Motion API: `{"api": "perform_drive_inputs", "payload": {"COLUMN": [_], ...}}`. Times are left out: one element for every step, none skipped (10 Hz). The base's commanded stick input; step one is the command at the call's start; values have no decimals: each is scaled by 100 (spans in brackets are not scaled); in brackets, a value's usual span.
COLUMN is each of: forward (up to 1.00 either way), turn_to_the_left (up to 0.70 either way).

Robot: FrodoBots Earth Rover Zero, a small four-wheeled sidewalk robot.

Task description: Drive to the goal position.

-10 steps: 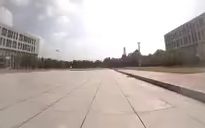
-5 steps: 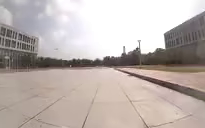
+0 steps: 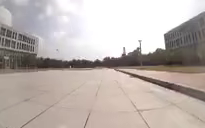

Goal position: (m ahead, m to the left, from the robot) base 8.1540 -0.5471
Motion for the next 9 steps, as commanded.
{"api": "perform_drive_inputs", "payload": {"forward": [70,70,70,70,70,70,70,70,70], "turn_to_the_left": [-16,-20,-15,0,0,0,0,0,0]}}
